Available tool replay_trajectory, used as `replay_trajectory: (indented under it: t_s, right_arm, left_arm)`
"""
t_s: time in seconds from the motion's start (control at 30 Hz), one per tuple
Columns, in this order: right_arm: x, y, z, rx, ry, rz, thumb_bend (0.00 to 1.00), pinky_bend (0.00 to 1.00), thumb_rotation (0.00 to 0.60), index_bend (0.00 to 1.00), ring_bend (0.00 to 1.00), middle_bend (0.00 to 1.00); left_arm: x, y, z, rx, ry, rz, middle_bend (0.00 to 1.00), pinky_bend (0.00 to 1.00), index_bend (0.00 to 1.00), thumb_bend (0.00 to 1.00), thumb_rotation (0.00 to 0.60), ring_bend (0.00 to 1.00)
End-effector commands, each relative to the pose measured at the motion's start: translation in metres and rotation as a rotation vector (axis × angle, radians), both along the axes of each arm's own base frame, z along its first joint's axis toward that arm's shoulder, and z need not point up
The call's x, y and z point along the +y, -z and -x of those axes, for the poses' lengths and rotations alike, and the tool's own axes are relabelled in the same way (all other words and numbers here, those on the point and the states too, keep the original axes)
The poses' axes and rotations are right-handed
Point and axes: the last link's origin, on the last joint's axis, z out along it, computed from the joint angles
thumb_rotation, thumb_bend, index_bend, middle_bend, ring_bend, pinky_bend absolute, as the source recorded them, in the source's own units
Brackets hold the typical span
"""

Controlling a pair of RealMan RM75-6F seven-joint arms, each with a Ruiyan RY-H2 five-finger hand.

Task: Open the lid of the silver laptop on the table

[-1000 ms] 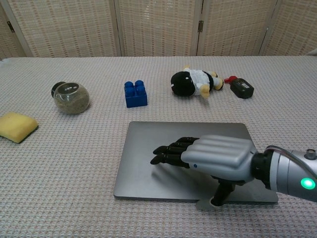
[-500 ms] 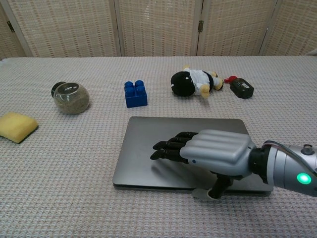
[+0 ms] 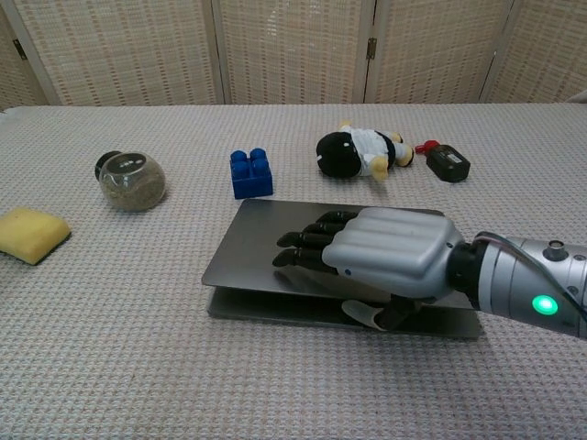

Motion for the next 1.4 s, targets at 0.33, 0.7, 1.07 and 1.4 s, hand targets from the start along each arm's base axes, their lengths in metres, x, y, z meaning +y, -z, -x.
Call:
replay_trajectory:
  t_s: [0.33, 0.7, 1.07, 1.4]
  right_arm:
    - [-0.019, -0.021, -0.032, 0.050, -0.039, 0.137, 0.60, 0.00, 0.600, 0.00, 0.00, 0.00]
    - [-0.032, -0.027, -0.050, 0.057, -0.045, 0.200, 0.60, 0.00, 0.600, 0.00, 0.00, 0.00]
    - [-0.036, -0.027, -0.049, 0.068, -0.035, 0.218, 0.60, 0.00, 0.600, 0.00, 0.00, 0.00]
    - [-0.037, -0.021, -0.049, 0.073, -0.035, 0.210, 0.60, 0.00, 0.600, 0.00, 0.00, 0.00]
  left_arm:
    - [0.016, 0.058, -0.035, -0.028, 0.201, 0.220, 0.11, 0.00, 0.11, 0.45, 0.600, 0.06]
    - [0.044, 0.108, -0.087, 0.037, 0.299, 0.393, 0.10, 0.00, 0.05, 0.47, 0.600, 0.02]
    - [0.068, 0.143, -0.125, 0.116, 0.324, 0.462, 0.06, 0.00, 0.04, 0.55, 0.600, 0.00]
    - [0.081, 0.167, -0.142, 0.168, 0.297, 0.524, 0.06, 0.00, 0.04, 0.58, 0.600, 0.00]
